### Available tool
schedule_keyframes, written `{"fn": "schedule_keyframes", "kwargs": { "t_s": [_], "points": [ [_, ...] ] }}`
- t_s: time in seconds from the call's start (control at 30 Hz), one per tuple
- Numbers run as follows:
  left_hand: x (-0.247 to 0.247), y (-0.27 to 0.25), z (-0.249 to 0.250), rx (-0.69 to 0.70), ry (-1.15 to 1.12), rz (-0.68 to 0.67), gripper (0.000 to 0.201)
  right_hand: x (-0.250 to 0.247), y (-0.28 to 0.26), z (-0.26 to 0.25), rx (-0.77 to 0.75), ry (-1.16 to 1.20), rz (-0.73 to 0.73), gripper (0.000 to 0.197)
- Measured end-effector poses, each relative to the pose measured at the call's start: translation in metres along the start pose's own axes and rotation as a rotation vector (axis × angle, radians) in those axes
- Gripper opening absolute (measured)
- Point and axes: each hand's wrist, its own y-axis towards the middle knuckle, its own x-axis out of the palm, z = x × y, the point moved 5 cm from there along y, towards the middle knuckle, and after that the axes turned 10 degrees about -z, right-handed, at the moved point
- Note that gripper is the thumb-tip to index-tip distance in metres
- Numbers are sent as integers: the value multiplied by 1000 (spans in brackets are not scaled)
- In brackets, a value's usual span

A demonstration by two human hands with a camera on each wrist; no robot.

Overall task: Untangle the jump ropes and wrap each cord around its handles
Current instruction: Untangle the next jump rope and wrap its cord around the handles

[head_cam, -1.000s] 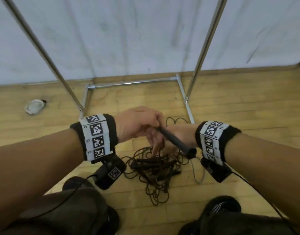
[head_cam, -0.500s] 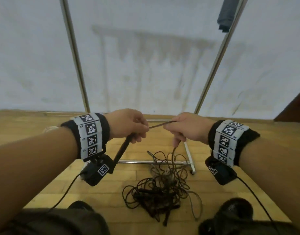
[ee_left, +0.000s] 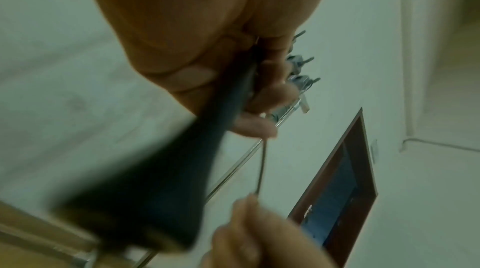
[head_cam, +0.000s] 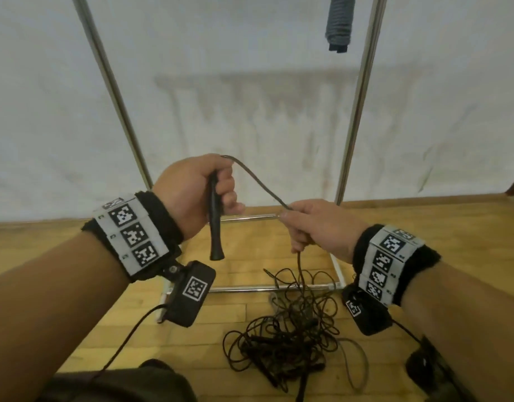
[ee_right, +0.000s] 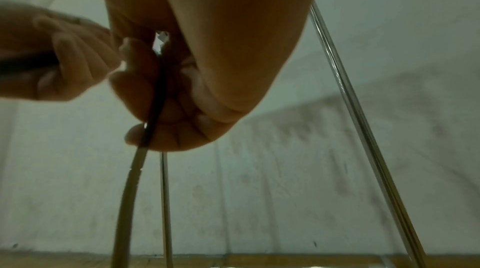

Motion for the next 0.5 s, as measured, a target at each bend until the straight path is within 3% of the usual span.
{"fn": "schedule_keyframes", "kwargs": {
  "t_s": [0.1,0.2,0.3,0.4,0.5],
  "points": [
    [7,1,26,58,-141,68,39,1,-3,26,94,5,-81,38],
    [-3,4,47,167,-261,145,36,4,-7,61,304,-212,-246,44],
    [-23,5,40,238,-143,272,12,-5,-2,72,327,-196,-199,40],
    [-31,13,0,180,61,241,45,-14,11,62,259,-248,-117,41],
    [-23,28,-47,56,339,-19,78,-6,28,45,251,-386,-165,42]
  ]
}}
